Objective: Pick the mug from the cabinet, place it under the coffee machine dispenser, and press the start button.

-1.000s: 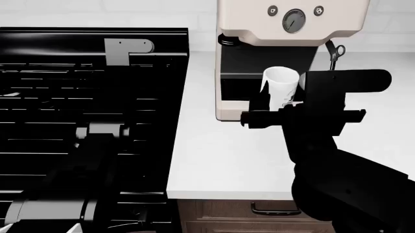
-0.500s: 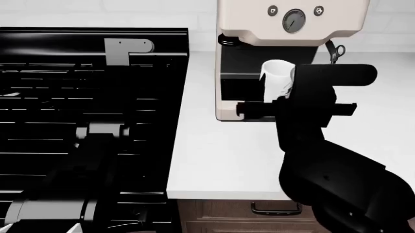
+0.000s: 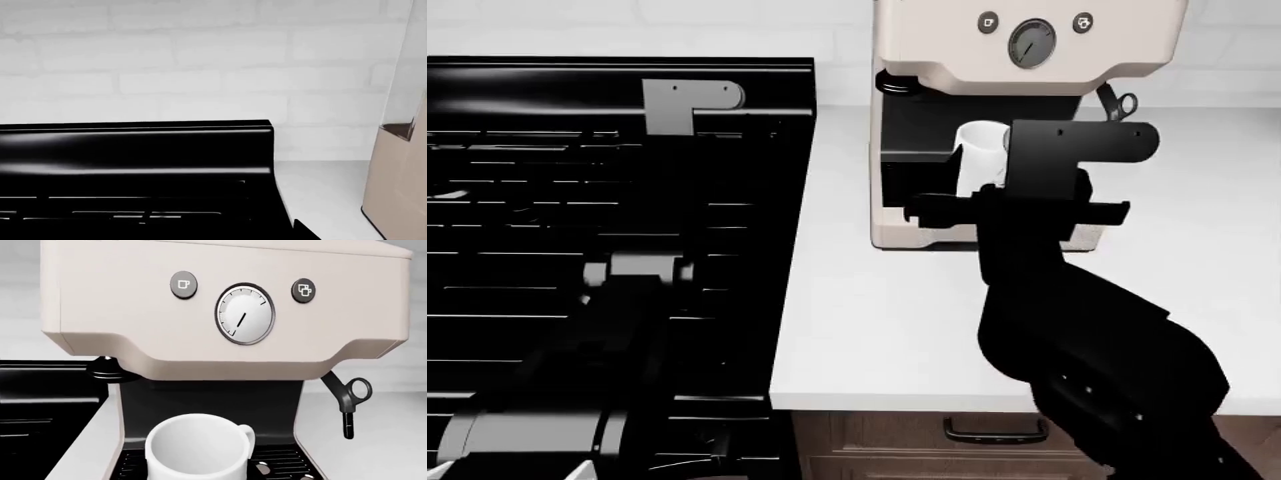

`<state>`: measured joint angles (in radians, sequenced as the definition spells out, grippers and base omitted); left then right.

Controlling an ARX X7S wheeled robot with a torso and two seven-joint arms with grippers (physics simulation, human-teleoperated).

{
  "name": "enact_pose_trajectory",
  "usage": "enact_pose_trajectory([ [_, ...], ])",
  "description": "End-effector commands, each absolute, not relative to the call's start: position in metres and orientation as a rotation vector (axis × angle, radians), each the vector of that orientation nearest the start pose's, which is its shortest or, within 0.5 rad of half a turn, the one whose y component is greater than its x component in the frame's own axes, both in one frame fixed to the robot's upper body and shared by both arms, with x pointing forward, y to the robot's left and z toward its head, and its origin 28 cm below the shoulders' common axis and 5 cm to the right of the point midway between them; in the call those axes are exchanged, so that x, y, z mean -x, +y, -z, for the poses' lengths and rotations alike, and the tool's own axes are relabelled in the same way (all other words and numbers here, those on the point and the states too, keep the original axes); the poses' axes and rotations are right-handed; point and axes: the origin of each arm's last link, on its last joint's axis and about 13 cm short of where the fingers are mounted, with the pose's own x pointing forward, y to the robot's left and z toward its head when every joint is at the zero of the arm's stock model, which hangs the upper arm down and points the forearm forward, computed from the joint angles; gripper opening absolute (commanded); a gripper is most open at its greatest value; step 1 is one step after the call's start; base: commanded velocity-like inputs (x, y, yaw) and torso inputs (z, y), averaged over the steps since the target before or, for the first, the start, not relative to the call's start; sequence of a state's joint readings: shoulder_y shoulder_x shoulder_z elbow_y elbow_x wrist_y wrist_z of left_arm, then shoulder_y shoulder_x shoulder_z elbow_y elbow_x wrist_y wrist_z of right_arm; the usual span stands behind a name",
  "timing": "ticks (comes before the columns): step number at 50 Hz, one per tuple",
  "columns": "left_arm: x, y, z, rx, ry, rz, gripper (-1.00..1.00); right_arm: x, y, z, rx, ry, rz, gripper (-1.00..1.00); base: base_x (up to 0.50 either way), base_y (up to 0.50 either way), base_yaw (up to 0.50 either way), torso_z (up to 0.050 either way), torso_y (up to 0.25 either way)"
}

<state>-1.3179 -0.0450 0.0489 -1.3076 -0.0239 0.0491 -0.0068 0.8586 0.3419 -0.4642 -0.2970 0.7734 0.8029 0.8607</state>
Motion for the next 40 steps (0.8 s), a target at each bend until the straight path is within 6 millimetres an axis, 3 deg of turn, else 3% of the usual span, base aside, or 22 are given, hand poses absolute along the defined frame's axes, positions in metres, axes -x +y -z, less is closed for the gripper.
enact_pose_trajectory([
  [1, -0.434, 0.224, -0.19, -0.036, -0.058, -0.034, 1.0, -0.308, -0.059, -0.213, 0.058, -0.084, 0.151, -1.0, 0.0, 0.0, 0.0, 0.0, 0.0],
  [40, -0.434, 0.223, -0.191, -0.039, -0.068, -0.032, 1.0, -0.352, -0.056, -0.205, 0.058, -0.067, 0.231, -1.0, 0.0, 0.0, 0.0, 0.0, 0.0],
])
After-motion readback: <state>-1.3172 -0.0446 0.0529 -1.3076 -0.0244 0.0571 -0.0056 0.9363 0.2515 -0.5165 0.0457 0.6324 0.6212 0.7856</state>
